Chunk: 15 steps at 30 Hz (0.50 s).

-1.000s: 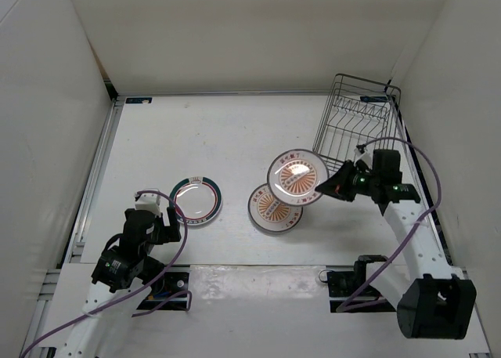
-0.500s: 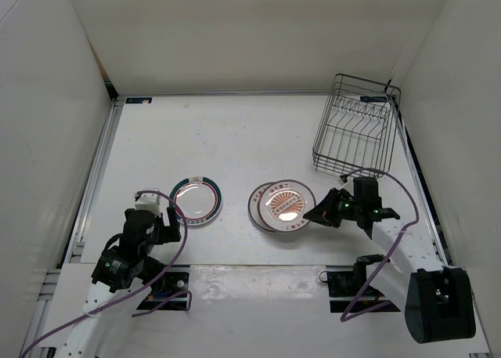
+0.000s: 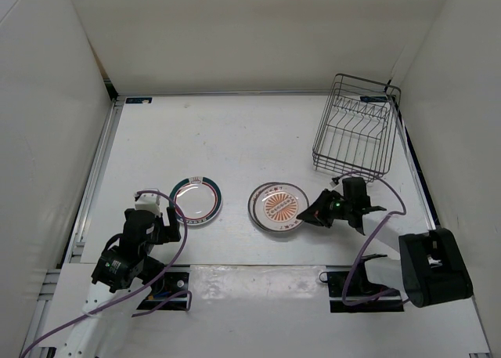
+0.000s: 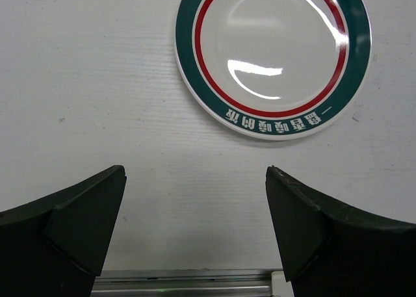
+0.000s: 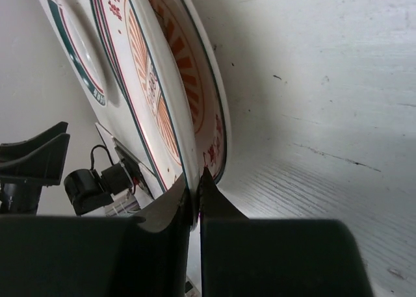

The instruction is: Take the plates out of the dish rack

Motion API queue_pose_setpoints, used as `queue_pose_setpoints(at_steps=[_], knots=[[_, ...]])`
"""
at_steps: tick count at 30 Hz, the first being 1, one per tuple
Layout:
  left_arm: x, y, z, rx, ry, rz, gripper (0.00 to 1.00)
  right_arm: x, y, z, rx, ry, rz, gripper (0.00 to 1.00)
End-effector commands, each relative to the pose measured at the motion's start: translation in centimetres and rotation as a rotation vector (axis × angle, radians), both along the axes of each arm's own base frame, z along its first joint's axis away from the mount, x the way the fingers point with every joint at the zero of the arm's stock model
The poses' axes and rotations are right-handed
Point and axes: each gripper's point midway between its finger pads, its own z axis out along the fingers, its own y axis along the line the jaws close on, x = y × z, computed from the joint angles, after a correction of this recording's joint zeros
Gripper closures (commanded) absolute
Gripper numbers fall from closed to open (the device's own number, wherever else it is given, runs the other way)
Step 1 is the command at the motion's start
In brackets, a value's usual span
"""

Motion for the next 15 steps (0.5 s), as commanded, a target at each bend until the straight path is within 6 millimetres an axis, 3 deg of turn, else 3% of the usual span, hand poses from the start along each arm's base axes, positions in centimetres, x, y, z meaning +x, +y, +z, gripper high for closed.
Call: queue_pose_setpoints(at_steps=[1, 2, 3, 5, 9, 12, 13, 15], knots=[[0.3, 0.3, 0.5, -0.007, -0.027, 0.024, 0.00, 1.4, 0.9, 1.4, 0.044, -0.080, 0.007, 0.93], [0.3, 0.3, 0.4, -0.003, -0.021, 0.025, 0.00, 1.5, 0.9, 1.4, 0.042, -0.078, 0.009, 0.90], [0.2, 0.3, 0.4, -0.004, -0.018, 0.023, 0.00, 1.3, 1.0, 1.0, 0.037, -0.061, 0.017, 0.77], [0.2, 0.2, 0.3, -0.002, -0.014, 0.020, 0.00, 1.0, 1.2, 0.8, 0.040, -0.039, 0.034, 0.62], [0.3, 0.3, 0.6, -0.005, -0.025, 0.023, 0.00, 0.6, 1.4, 0.7, 0.036, -0.014, 0.056, 0.46], [0.2, 0.3, 0.4, -0.005, -0.022, 0.024, 0.00, -0.1, 1.4, 0.8, 0.011, 0.050, 0.093, 0.41], [0.3, 0.3, 0.6, -0.007, -0.027, 0.024, 0.00, -1.7, 0.9, 0.0, -0.023, 0.133, 0.109, 0.11], [0.2, 0.3, 0.4, -0.005, -0.020, 0.024, 0.00, -1.3, 0.5, 0.7, -0.059, 0.112, 0.118, 0.10]])
